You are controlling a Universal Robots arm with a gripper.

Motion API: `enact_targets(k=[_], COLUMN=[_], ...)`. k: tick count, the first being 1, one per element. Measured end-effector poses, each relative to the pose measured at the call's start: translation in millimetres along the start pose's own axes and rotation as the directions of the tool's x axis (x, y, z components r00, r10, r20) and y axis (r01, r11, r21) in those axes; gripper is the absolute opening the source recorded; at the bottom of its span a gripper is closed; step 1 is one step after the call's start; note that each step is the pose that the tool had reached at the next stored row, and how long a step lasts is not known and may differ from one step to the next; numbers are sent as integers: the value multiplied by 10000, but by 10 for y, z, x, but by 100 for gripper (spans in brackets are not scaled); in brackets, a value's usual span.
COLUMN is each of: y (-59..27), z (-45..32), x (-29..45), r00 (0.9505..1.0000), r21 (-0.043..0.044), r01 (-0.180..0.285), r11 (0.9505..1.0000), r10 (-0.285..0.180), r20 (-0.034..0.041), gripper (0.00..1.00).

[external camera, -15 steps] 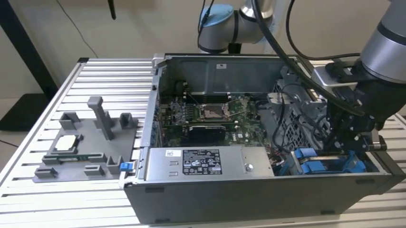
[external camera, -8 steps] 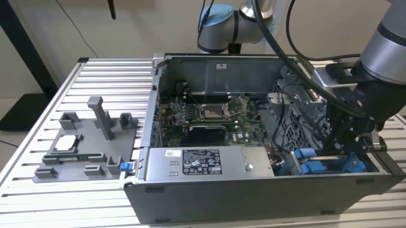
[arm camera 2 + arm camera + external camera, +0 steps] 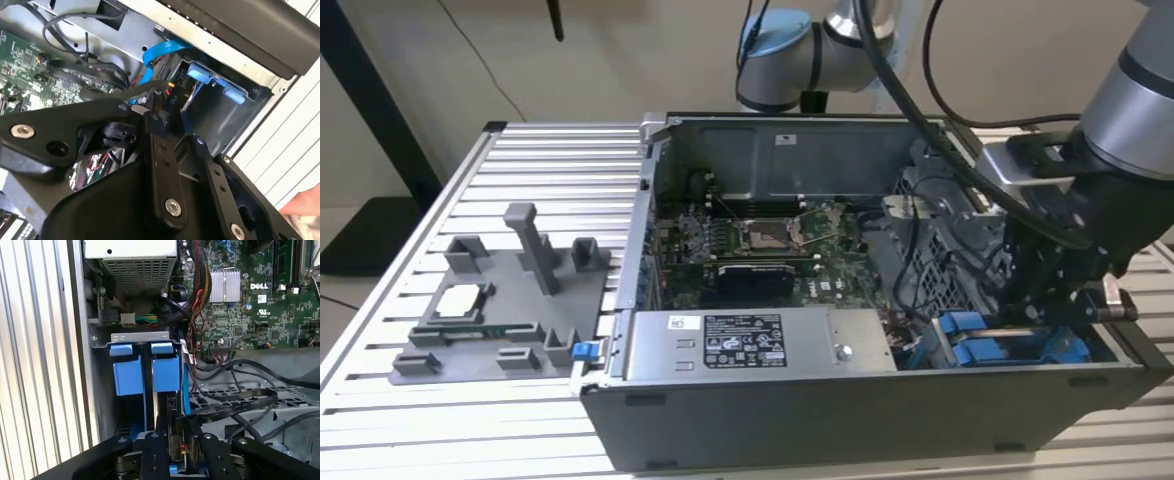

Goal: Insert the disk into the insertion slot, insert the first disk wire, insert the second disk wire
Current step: 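Insert the second disk wire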

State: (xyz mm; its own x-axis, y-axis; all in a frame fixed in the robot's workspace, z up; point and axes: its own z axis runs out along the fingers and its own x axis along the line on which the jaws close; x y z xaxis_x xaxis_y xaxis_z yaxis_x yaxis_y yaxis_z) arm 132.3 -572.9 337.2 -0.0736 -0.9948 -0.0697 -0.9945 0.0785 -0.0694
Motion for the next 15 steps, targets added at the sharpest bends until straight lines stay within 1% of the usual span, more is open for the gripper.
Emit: enact_targets(k=[12, 15], y=[-29, -38], z=[-409, -536], x=[-28, -37], r00=[10000, 10000], r21=[-133, -154], r01=[-7, -9], r11=[9999, 9999], r10=[7, 9], r20=[-14, -16], gripper=[100, 100])
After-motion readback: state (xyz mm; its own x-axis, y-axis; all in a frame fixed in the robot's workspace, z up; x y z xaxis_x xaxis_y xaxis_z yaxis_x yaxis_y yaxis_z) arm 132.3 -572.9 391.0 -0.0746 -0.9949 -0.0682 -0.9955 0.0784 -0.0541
